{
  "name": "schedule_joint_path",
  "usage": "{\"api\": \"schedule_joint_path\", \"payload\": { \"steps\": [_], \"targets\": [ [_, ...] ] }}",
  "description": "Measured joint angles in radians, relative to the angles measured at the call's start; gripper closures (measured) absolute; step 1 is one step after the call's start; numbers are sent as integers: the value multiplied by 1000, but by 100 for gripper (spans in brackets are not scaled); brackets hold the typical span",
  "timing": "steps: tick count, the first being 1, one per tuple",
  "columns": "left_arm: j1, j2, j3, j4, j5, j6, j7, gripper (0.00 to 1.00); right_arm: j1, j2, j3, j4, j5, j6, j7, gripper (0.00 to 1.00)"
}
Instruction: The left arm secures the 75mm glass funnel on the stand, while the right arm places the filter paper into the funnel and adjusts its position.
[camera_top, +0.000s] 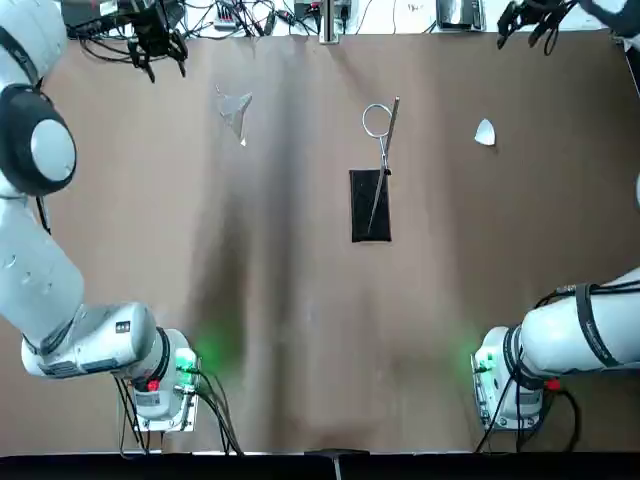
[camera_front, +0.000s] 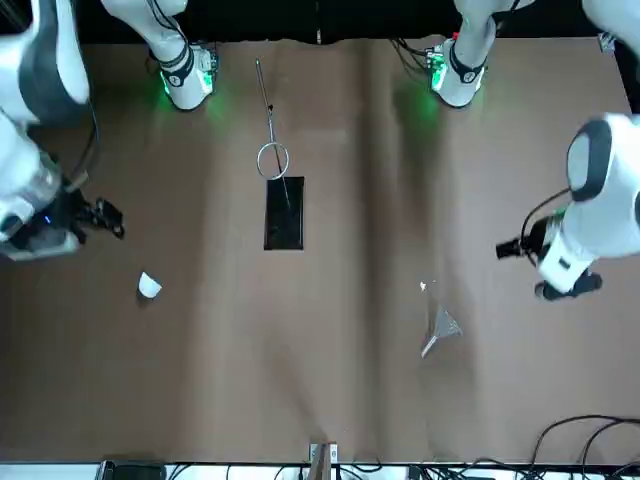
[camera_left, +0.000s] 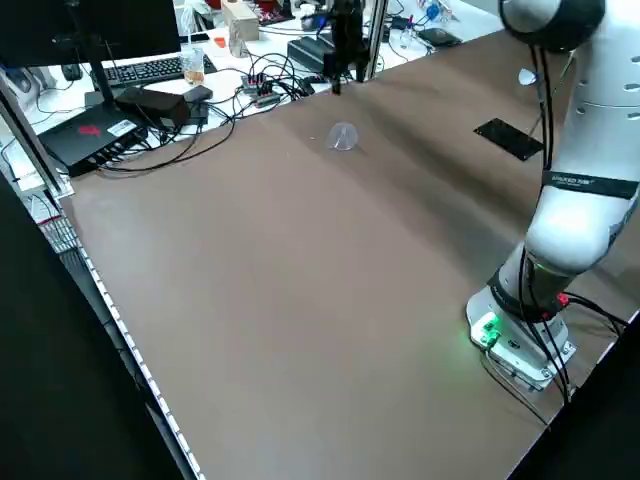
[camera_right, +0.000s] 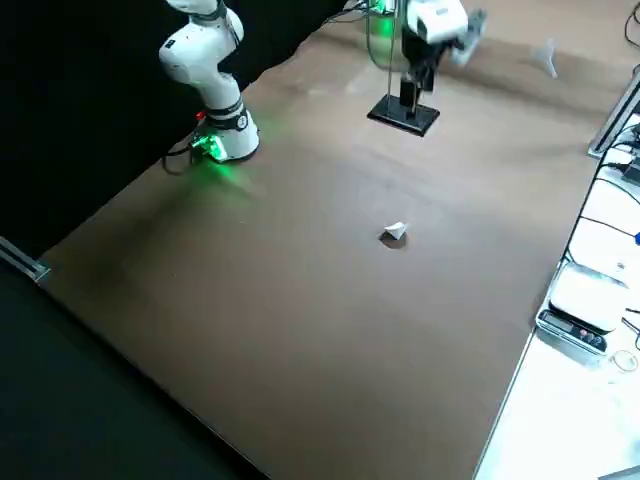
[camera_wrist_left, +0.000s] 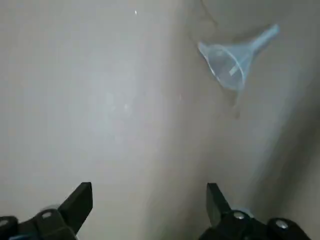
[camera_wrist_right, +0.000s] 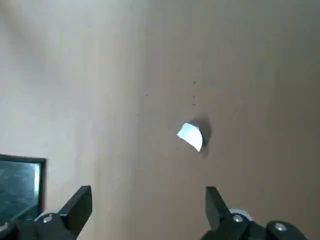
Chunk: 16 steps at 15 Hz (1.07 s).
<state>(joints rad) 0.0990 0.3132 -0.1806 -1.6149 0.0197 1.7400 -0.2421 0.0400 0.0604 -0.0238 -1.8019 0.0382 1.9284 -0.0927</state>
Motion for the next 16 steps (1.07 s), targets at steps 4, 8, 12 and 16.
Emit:
{"api": "schedule_joint_path", "payload": {
  "steps": [4, 8, 12, 16],
  "targets": [
    [37, 108, 0, -23, -143, 237, -144, 0, -10, 137, 0, -7, 0, 59, -34, 10],
    [2, 215, -7, -32, -315, 522, -299, 0, -31, 262, -1, -10, 0, 188, -87, 12],
    [-50, 328, -9, -47, -438, 772, -318, 0, -71, 340, -2, -27, 0, 313, -152, 13],
    [-76, 361, -9, -96, -470, 853, -336, 0, -122, 374, -3, -76, 0, 415, -274, 19]
  ]
}}
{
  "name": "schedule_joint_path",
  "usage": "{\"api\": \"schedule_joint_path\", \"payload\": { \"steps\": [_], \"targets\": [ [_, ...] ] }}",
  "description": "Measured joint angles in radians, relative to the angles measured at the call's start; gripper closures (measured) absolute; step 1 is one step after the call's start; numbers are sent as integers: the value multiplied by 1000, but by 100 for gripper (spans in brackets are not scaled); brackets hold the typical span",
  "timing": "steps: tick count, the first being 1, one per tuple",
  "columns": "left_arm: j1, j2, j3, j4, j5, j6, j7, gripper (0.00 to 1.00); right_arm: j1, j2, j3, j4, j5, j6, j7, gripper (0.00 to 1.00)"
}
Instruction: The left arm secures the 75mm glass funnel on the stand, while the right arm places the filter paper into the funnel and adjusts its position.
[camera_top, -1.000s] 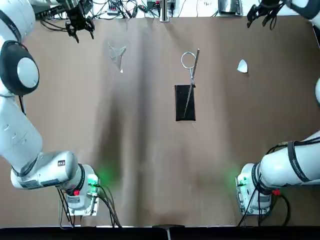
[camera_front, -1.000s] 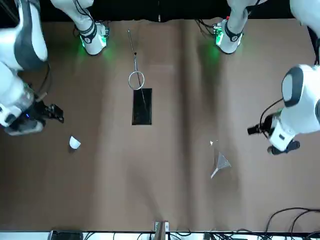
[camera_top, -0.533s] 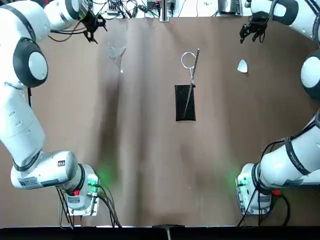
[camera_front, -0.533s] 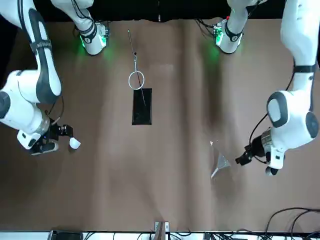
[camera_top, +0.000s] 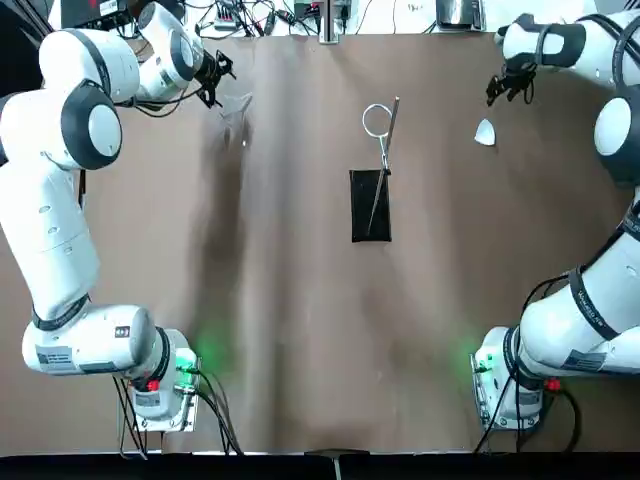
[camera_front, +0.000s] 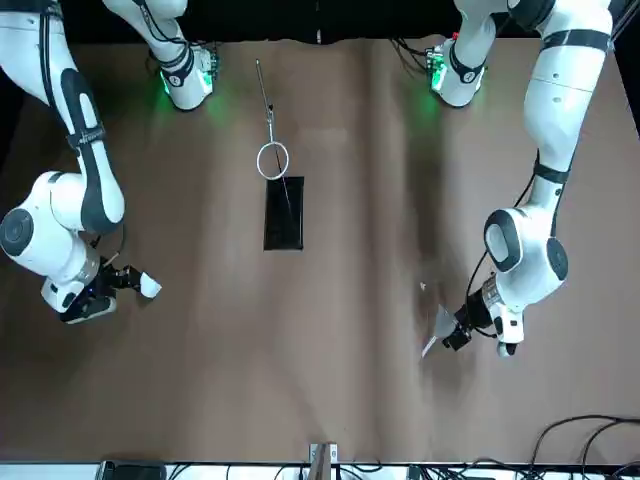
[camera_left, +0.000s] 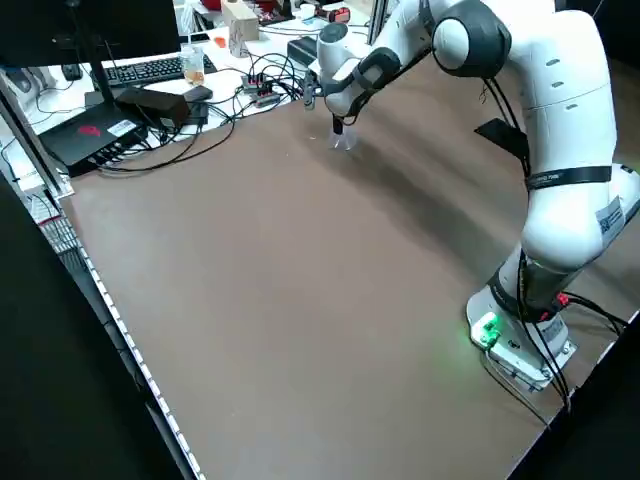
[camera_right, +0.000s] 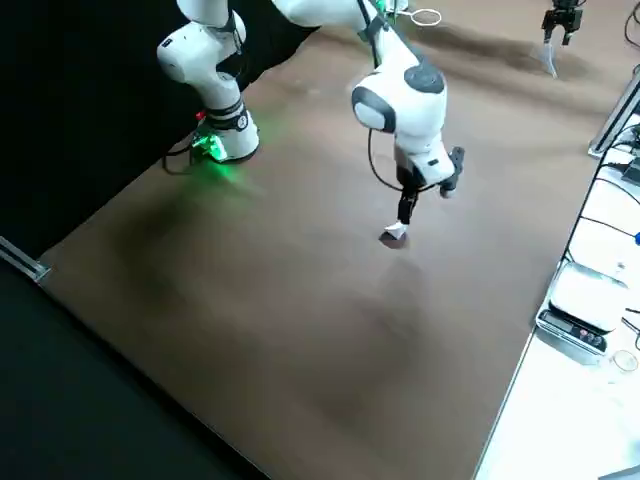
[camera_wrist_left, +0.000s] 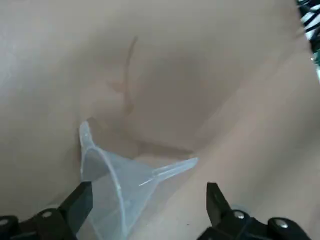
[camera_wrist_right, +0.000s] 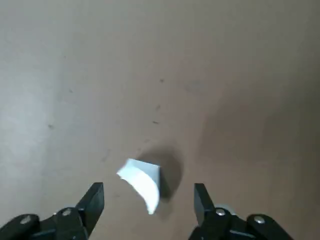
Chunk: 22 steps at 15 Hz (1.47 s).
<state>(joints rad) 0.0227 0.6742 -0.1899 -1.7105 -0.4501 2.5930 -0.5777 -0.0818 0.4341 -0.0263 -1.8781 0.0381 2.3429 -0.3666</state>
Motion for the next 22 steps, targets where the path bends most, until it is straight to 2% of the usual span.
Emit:
{"api": "schedule_joint_path", "payload": {
  "steps": [3, 7, 8, 9, 10, 12, 14, 16, 17, 18, 20, 21, 22],
  "targets": [
    [4, -1, 0, -12, -1, 1, -1, 0, -33, 2, 0, -83, 0, 120, -102, 22],
    [4, -3, 0, -12, -3, 10, -6, 2, -32, 4, 8, -130, 0, 168, -130, 22],
    [4, -3, 0, -12, -5, 16, -13, 6, -30, 8, 10, -134, 0, 181, -132, 23],
    [3, -4, 0, -12, -7, 18, -17, 15, -28, 14, 12, -135, 0, 191, -133, 23],
    [3, -4, 0, -12, -7, 19, -20, 26, -28, 24, 12, -136, 0, 200, -134, 27],
    [1, -5, -1, -11, -8, 20, -24, 38, -27, 57, 13, -136, 0, 250, -144, 32],
    [1, -5, -2, -11, -17, 21, -25, 57, -27, 76, 13, -136, 0, 278, -153, 37],
    [1, -6, -2, -10, -36, 21, -25, 59, -27, 85, 13, -136, 0, 286, -155, 40],
    [1, -6, -2, -10, -41, 22, -25, 69, -27, 86, 13, -136, 0, 287, -156, 40],
    [1, -7, -2, -9, -44, 22, -25, 70, -27, 86, 13, -136, 0, 288, -156, 46],
    [1, -9, -2, -9, -45, 22, -26, 75, -27, 86, 13, -136, 0, 288, -156, 66],
    [1, -10, -2, -9, -45, 22, -26, 75, -27, 86, 13, -136, 0, 288, -156, 66],
    [1, -11, -2, -9, -45, 22, -26, 77, -27, 86, 13, -136, 0, 288, -157, 71]
  ]
}}
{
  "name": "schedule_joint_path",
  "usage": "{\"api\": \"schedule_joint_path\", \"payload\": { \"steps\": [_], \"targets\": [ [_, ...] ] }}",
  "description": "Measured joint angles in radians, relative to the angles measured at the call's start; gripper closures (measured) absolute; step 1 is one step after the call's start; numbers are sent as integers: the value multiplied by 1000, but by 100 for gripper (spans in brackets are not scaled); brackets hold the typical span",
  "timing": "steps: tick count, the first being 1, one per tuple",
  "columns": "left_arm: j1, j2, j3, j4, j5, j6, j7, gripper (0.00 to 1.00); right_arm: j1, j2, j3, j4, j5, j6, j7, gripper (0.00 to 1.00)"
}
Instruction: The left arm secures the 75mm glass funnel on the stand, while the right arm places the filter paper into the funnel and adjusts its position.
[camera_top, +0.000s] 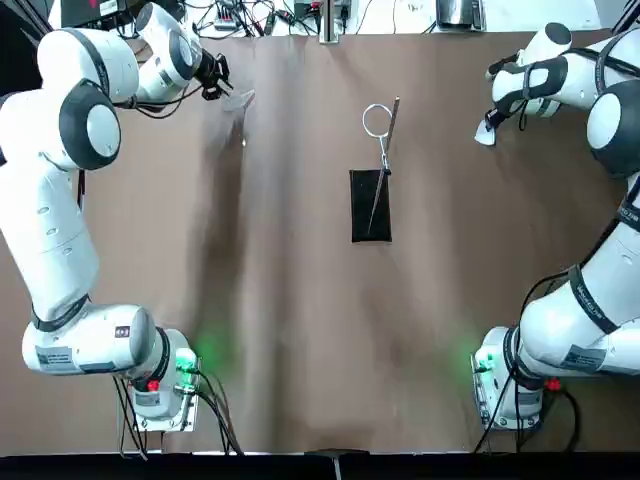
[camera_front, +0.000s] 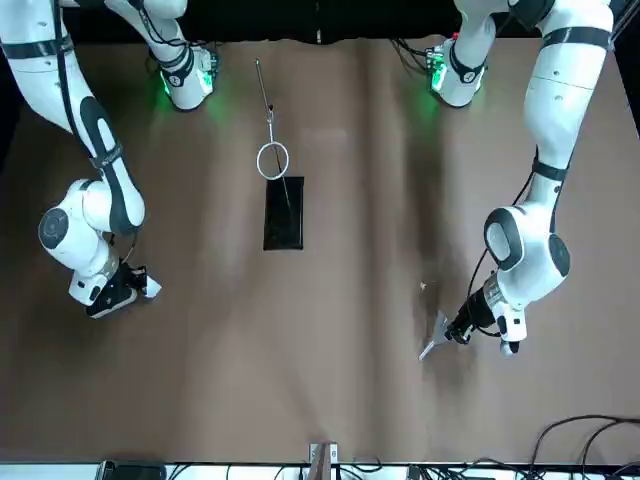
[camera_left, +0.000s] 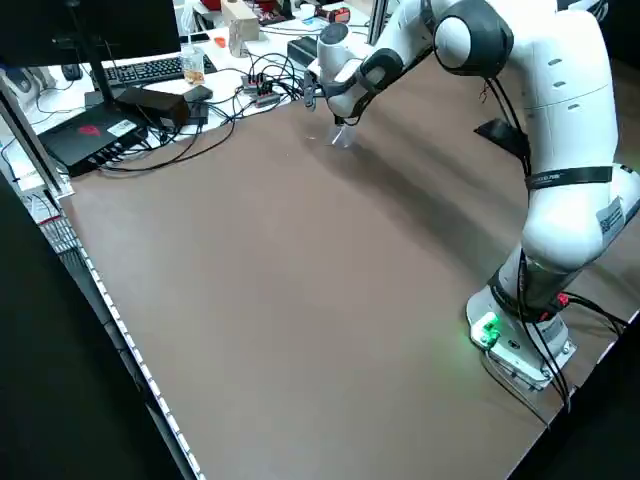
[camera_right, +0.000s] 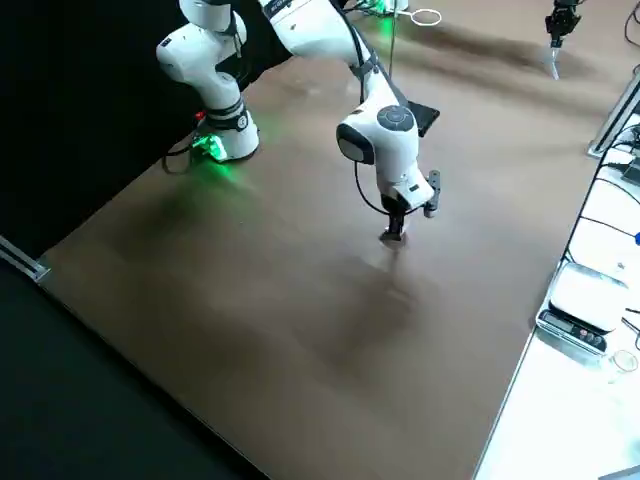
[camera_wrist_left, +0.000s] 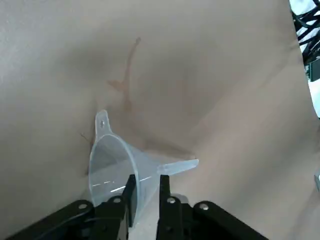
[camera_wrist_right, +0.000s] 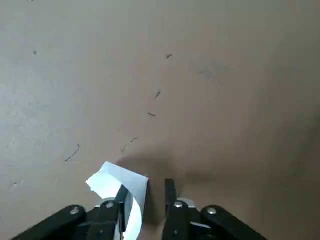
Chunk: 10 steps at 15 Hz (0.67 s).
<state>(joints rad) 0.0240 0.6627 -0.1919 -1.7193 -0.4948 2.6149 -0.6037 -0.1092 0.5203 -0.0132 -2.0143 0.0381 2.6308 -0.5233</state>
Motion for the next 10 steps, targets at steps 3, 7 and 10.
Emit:
{"api": "schedule_joint_path", "payload": {
  "steps": [3, 7, 10],
  "targets": [
    [0, -2, 0, 0, 0, 0, -7, 79, 0, 0, 0, 0, 0, -3, 0, 86],
    [0, -3, 0, 1, 0, 0, -29, 86, 3, -2, 2, 10, 0, -49, 0, 99],
    [-1, -7, -5, 9, -7, 9, -30, 96, 12, -22, 5, 75, 0, -221, 2, 99]
  ]
}}
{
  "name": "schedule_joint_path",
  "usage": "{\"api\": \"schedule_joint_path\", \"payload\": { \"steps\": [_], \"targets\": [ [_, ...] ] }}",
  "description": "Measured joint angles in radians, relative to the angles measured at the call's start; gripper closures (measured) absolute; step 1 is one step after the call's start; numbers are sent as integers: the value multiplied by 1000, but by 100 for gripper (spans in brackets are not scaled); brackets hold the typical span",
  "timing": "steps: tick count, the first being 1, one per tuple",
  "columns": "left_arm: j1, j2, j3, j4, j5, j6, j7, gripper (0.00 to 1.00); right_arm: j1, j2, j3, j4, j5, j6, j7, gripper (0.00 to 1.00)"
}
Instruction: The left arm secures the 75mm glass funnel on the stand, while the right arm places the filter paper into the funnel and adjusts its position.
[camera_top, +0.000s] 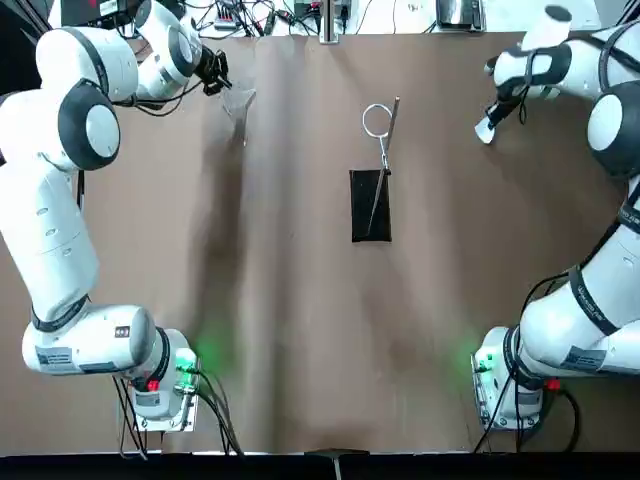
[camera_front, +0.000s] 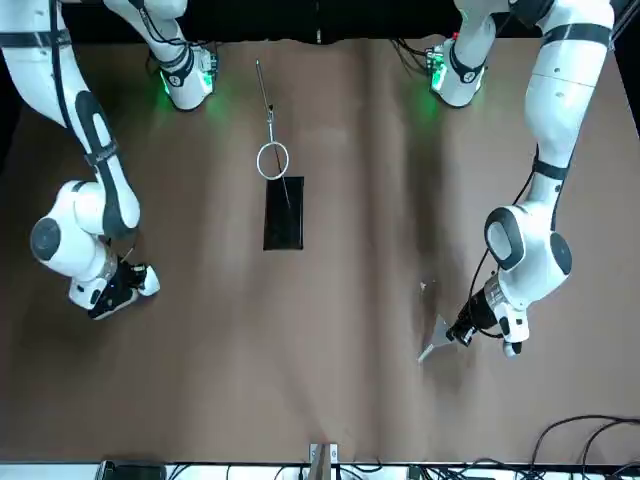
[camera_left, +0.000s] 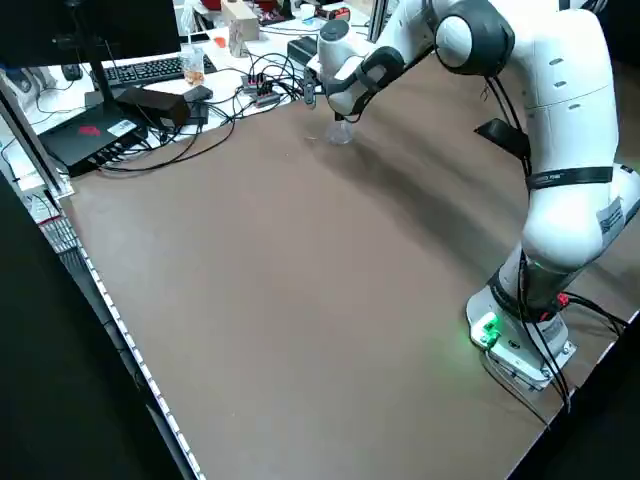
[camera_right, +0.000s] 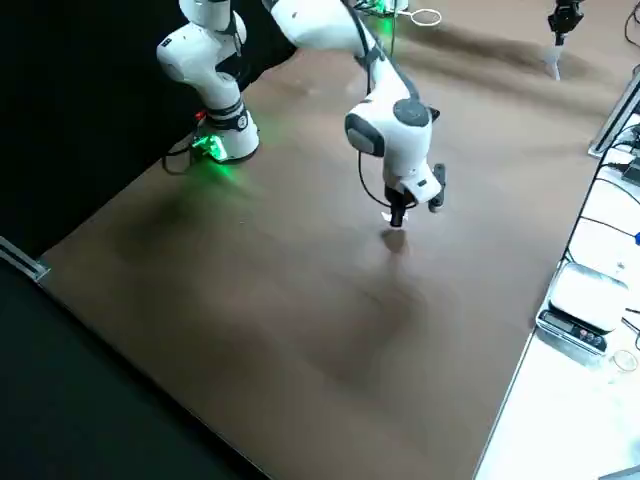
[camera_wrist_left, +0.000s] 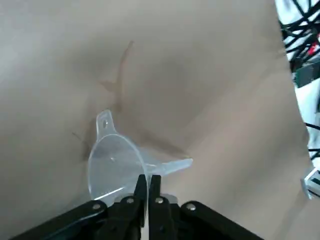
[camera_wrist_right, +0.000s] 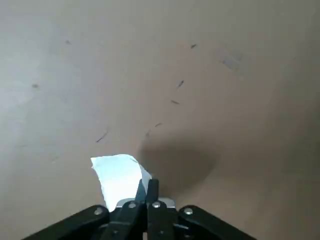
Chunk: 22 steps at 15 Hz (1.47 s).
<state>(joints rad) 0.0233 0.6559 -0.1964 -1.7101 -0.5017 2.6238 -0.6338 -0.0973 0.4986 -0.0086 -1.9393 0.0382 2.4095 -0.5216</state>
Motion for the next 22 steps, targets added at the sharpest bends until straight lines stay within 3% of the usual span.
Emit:
{"api": "schedule_joint_path", "payload": {
  "steps": [3, 4, 8, 11, 16, 22],
  "targets": [
    [0, -10, -2, 7, 0, 0, 0, 96, 3, -44, 0, 95, 2, -211, 4, 99],
    [2, -21, -1, 8, 0, 0, -3, 96, 6, -70, 2, 157, 7, -352, 15, 99],
    [5, -70, 2, 11, 0, -67, -14, 96, 32, -99, 13, 284, 65, -569, 97, 99],
    [11, -128, 10, 32, 17, -193, -13, 96, 61, -130, 21, 337, 96, -642, 197, 99],
    [11, -214, 6, 75, 136, -387, -14, 96, 147, -199, 29, 369, 102, -722, 425, 99],
    [1, -283, -7, 87, 172, -502, -13, 96, 188, -236, 31, 438, 225, -859, 585, 99]
  ]
}}
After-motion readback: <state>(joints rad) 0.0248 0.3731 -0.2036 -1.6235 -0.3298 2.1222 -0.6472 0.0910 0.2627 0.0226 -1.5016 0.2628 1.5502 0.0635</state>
